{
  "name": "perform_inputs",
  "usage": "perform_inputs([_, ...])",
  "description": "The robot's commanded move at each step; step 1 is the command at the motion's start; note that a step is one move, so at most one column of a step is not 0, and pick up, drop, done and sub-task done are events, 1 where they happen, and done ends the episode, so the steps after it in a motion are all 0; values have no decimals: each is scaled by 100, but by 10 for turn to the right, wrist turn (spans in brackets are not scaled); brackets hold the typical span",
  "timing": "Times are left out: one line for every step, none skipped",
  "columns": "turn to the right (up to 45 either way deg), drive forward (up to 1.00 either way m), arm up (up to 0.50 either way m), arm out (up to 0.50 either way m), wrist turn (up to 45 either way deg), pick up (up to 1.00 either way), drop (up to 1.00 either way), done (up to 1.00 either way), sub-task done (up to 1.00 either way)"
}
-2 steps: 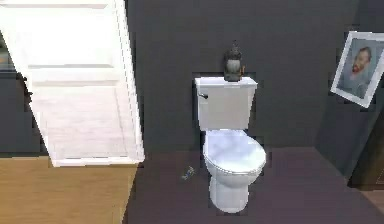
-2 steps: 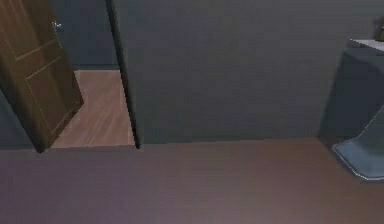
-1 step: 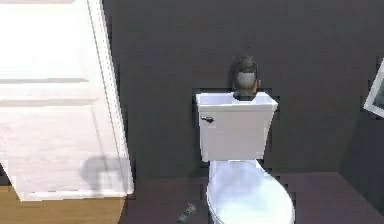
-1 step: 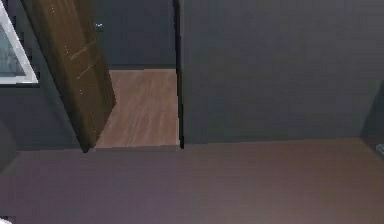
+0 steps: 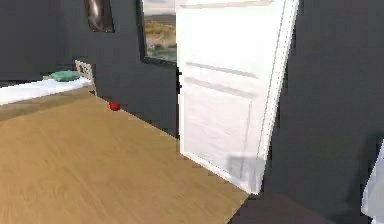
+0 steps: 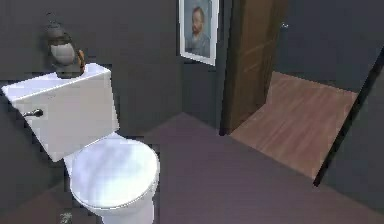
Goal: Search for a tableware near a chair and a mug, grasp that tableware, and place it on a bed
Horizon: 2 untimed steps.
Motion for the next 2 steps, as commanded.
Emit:
perform_inputs([-300, 0, 0, 0, 0, 0, 0, 0, 0])
perform_inputs([0, 100, 0, 0, 0, 0, 0, 0, 0])
